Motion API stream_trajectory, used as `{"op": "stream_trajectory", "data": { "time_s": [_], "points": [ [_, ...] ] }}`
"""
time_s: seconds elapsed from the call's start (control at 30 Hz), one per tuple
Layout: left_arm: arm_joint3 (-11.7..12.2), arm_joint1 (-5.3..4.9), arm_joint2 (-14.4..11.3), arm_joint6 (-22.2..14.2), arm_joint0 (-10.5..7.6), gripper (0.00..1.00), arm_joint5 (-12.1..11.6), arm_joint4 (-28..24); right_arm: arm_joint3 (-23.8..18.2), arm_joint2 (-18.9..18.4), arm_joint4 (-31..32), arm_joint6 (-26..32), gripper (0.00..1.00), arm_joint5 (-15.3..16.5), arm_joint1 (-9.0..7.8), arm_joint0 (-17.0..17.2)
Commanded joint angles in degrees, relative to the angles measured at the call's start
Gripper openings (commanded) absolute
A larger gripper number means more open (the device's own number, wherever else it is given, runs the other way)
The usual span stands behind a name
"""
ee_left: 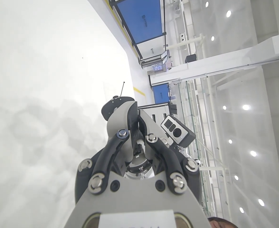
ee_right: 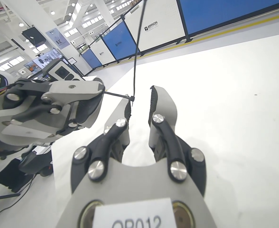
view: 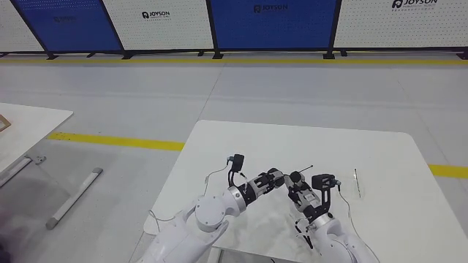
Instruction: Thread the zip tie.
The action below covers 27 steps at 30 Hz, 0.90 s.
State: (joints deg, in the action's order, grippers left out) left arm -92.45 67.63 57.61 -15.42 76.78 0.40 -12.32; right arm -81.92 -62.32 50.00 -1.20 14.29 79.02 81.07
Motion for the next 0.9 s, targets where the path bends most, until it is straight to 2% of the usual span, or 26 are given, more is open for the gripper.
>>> {"op": "stream_trajectory", "data": {
  "time_s": [0.0,0.03,0.07,0.37,0.87],
  "points": [
    [0.2,0.03,-0.1,0.1,-0.11,0.00,0.0,0.4,0.0,0.0,-0.1,0.1,0.18,0.0,0.00,-0.1],
    [0.2,0.05,-0.1,0.2,-0.13,0.00,0.0,0.4,0.1,0.0,-0.1,0.1,0.14,-0.1,0.00,-0.1],
    [0.3,0.08,-0.2,0.2,-0.16,0.00,0.0,0.4,0.1,0.0,-0.2,0.2,0.00,-0.2,0.00,-0.2],
    [0.5,0.23,-0.1,0.6,-0.29,0.00,-0.4,0.4,0.3,0.2,-0.3,0.4,0.00,-0.5,0.03,-0.5],
    [-0.8,0.14,0.5,-0.3,0.76,0.00,-3.8,1.1,0.7,1.1,0.1,1.0,0.00,-0.9,0.14,-1.0]
  ]
}}
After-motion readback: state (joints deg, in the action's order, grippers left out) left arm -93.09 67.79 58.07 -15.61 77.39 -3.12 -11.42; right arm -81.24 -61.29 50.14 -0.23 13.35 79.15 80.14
